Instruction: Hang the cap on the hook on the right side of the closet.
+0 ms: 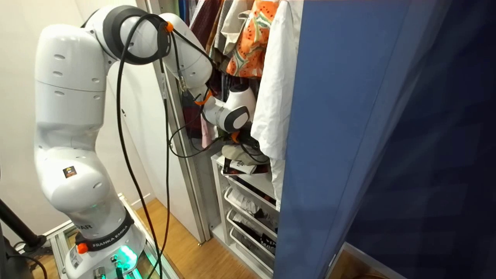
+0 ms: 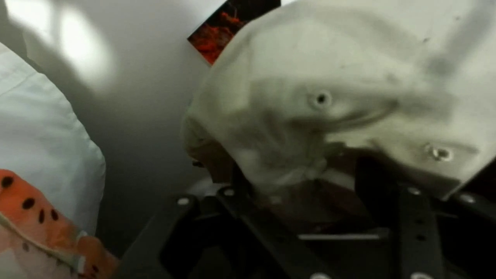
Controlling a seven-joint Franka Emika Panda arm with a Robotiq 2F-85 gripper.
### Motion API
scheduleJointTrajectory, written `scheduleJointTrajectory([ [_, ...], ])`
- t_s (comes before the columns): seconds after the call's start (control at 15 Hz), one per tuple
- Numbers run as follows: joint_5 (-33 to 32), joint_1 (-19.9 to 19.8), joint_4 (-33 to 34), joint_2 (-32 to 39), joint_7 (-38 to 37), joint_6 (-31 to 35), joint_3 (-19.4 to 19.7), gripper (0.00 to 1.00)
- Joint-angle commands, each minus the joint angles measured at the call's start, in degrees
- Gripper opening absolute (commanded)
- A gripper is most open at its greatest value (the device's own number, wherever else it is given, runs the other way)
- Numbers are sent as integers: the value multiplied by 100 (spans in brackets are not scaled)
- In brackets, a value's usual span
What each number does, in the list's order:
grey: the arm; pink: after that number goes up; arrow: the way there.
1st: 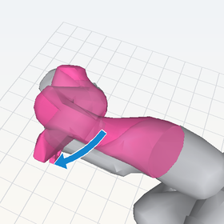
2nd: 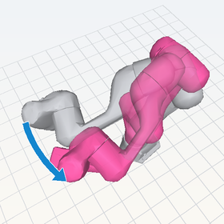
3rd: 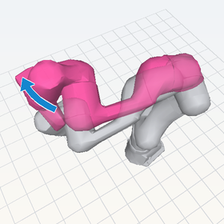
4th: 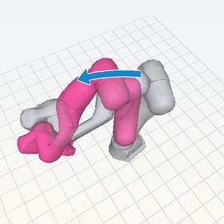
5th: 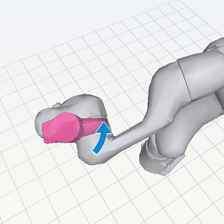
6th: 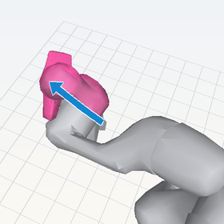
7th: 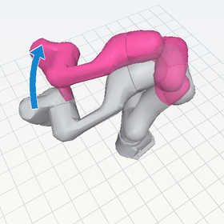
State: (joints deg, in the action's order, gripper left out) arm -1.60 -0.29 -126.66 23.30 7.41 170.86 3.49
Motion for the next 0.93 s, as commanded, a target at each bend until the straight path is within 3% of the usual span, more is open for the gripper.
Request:
scheduleJointTrajectory([
  [0.0, -64, -93, 196, 246, -127, 191, -65, 42],
  [0.4, -178, -11, -6, 57, -169, 187, 86, 2],
  [0.67, -149, -60, -497, -500, -171, 541, 65, 3],
  [0.87, 150, -464, -967, -1112, 163, 977, -374, 3],
])
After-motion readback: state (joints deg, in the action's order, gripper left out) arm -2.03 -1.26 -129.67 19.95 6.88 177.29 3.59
